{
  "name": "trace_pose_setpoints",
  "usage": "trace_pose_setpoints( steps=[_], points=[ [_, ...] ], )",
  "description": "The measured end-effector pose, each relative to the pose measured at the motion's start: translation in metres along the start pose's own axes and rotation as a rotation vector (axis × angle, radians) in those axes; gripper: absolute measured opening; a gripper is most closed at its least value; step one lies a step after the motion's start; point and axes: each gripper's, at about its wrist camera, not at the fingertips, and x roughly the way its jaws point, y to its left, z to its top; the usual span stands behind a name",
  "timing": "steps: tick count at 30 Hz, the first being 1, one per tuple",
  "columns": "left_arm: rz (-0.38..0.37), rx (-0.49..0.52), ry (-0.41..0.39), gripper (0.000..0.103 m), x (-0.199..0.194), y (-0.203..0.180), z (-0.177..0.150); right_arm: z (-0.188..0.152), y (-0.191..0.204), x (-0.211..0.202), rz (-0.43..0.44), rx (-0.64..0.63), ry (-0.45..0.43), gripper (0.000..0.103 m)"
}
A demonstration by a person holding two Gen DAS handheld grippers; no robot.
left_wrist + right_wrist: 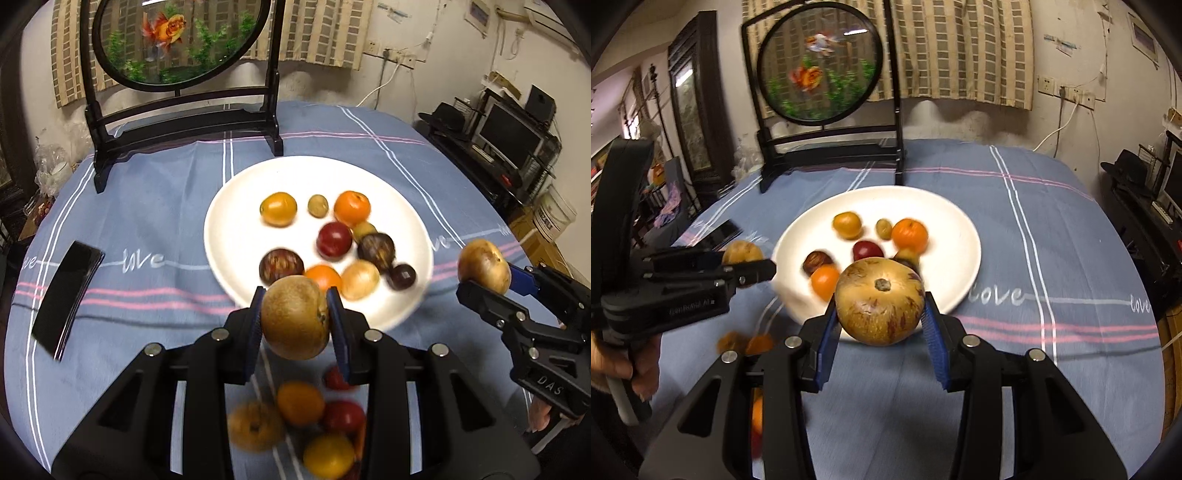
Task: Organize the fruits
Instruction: 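Carry both fruits onto the white plate and open both tools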
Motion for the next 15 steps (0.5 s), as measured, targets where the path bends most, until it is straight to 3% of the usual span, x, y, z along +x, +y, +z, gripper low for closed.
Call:
trace_pose_setpoints(
  steps=[12, 15],
  points=[
    [0.060, -0.064, 0.049, 0.034, 0.079, 0.017, 0.041, 0.024, -0.029, 0.089, -0.095, 0.022, 0.067, 0.044],
    [0.094, -0.081, 0.031, 0.046, 0.084, 0.020, 0.044, 0.024, -0.033, 0.095, -0.089, 0.029, 0.050, 0.053]
  ],
)
